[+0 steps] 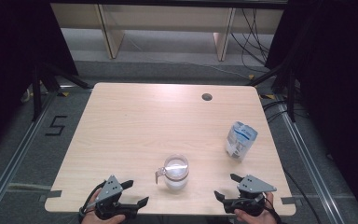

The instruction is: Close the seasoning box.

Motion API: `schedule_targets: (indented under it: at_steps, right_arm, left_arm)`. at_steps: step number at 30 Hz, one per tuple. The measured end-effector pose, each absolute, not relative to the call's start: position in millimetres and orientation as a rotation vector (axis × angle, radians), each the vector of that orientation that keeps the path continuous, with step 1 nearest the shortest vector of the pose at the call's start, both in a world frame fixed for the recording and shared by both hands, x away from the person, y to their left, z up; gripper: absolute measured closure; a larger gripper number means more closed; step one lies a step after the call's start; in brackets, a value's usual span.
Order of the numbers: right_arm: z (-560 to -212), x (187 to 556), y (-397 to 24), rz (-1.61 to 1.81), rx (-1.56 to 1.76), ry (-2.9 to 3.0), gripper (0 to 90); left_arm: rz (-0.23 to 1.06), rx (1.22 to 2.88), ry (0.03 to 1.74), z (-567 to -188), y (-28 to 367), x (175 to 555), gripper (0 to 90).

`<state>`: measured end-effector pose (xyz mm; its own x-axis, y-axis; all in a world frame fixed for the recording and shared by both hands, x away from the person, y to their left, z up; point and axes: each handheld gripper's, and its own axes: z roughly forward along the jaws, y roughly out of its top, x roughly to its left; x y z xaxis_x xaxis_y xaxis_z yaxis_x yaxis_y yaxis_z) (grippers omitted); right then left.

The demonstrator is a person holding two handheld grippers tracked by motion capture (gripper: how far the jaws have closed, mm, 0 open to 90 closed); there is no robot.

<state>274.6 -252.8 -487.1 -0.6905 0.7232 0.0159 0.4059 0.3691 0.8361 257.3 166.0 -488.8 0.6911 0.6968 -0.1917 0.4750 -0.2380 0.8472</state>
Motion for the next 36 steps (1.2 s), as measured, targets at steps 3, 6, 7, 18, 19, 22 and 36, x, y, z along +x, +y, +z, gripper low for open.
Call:
schedule_targets:
  at_steps: [3,6,7,18,19,22,36]
  right_arm:
    - [-488,272,-255,1.212,1.002,2.284,15.7]
    - [-490,270,-257,1.208,0.99,2.308,15.7]
    - [-490,270,-257,1.208,0.99,2.308,15.7]
    - [-492,258,-258,1.16,1.002,2.313,15.7]
    - [-493,256,-257,1.155,1.008,2.321,15.8]
    - [-494,256,-256,1.151,0.991,2.341,15.8]
    - [-495,258,-255,1.143,0.997,2.347,15.8]
  left_arm:
    - [0.263,1.889,0.91,-492,167,257,17.7]
    - [0.274,1.906,0.908,-495,167,255,17.7]
    - [0.274,1.906,0.908,-495,167,255,17.7]
    - [0.286,1.918,0.902,-499,164,250,17.7]
    - [0.285,1.914,0.908,-499,164,250,17.7]
    - [0.284,1.913,0.905,-499,164,250,17.7]
    - [0.281,1.913,0.907,-500,164,251,17.7]
